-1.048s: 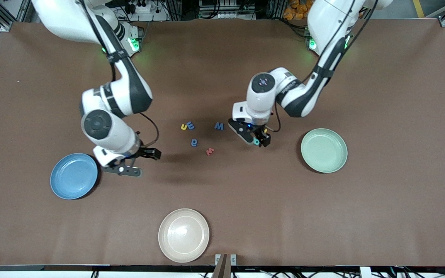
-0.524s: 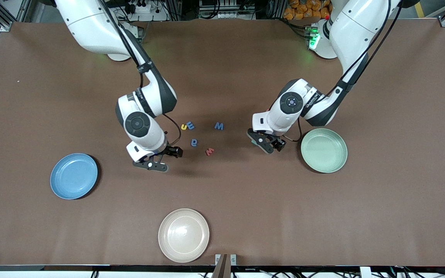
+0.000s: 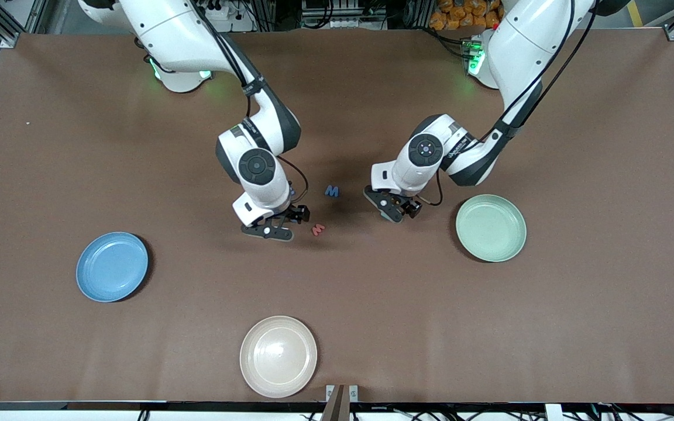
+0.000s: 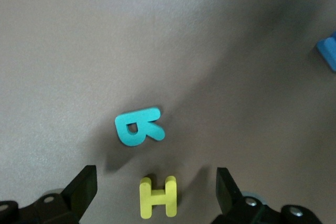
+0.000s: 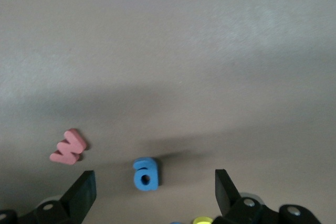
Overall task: Sort upper and lower case letters into plates
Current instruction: 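Grasp the yellow H with the left gripper while the right grasps the a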
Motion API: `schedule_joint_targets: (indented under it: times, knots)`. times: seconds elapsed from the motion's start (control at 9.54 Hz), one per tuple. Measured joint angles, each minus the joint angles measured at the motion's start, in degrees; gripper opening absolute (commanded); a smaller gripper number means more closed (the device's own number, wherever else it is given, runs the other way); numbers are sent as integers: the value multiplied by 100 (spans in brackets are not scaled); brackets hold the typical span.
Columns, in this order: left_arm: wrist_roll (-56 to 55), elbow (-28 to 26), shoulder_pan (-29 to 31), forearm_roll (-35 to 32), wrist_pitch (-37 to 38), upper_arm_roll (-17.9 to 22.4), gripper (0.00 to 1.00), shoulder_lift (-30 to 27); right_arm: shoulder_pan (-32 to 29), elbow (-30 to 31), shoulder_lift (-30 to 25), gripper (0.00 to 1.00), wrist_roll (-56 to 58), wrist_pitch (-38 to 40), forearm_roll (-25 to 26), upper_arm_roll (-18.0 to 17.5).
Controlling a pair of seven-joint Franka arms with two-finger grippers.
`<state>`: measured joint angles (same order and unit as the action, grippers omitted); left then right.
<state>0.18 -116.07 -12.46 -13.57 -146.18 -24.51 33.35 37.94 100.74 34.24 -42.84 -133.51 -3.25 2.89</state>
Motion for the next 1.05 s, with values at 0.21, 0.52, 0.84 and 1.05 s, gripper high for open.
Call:
schedule_joint_targets:
  times: [0.21, 0.52, 0.84, 1.05]
  knots:
    - [0, -37, -3, 0, 0, 1, 94, 26, 106, 29, 133, 100, -46, -217, -100, 0]
    - [-18, -59, 2, -1, -10, 16, 49, 109, 178, 106, 328, 100, -134, -483, -113, -1]
    - [-165, -69, 21, -1, 3, -41, 16, 89, 181, 445, 369, 100, -137, -880, -113, 4]
    - [-246, -86, 20, -28, 9, -30, 14, 52, 181, 445, 367, 100, -137, -880, -113, 4]
